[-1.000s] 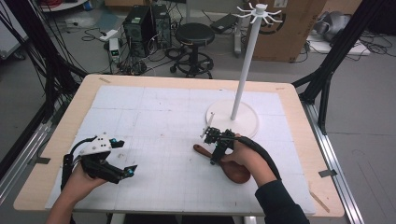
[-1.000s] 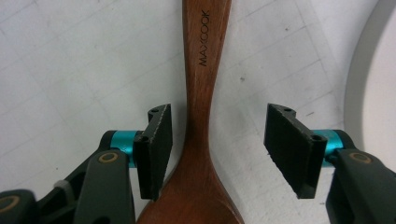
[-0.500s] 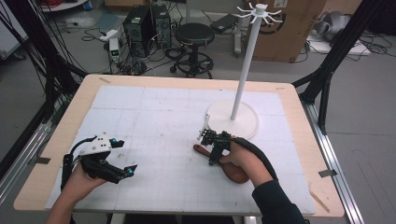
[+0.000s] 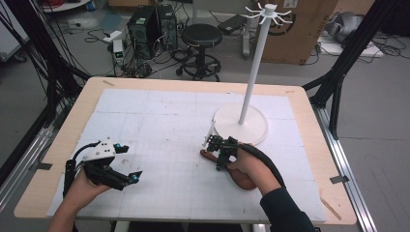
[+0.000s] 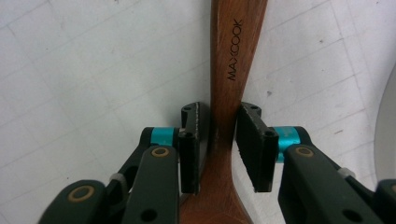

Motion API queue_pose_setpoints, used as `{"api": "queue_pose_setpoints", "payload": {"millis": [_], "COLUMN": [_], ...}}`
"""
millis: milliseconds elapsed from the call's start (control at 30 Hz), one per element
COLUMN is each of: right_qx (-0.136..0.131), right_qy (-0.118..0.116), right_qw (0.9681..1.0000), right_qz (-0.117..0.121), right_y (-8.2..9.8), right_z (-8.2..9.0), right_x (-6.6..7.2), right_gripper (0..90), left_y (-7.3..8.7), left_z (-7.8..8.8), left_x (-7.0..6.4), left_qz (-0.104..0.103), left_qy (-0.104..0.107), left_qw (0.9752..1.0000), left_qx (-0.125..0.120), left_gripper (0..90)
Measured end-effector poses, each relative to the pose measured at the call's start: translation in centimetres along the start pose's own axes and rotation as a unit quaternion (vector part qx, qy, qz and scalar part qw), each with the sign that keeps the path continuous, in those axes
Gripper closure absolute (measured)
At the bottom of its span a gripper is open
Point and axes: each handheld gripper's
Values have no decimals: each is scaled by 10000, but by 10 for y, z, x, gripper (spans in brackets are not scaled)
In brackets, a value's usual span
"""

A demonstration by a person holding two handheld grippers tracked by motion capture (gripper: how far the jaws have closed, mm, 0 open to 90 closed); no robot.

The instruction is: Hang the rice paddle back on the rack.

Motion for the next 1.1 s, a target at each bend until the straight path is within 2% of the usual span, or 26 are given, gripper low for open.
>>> {"api": "queue_pose_setpoints", "payload": {"millis": [433, 467, 533, 1100], "right_qx": [32, 16, -4, -186], "right_qy": [-41, -48, -46, -59], "right_qw": [9999, 10000, 9999, 9995], "right_qz": [117, 56, 140, 230], "right_y": [-1, -1, 0, 5], "right_z": [-1, -1, 0, 0], "right_x": [0, 1, 1, 1], "right_gripper": [755, 758, 773, 783], "left_y": [0, 0, 0, 0], "left_z": [1, 0, 0, 0], "left_x": [-1, -1, -2, -2], "left_qz": [-35, -29, -30, -37], "left_qy": [-3, 6, 1, 0], "left_qw": [10000, 10000, 10000, 10000], "left_qx": [19, 9, 10, 39], "left_gripper": [17, 17, 17, 17]}}
Point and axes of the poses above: each handheld gripper's, and its own axes: z roughly backward along the jaws, y roughly out of its underside, x roughly to its left, and after that the axes turned 4 degrees about z, right-handed
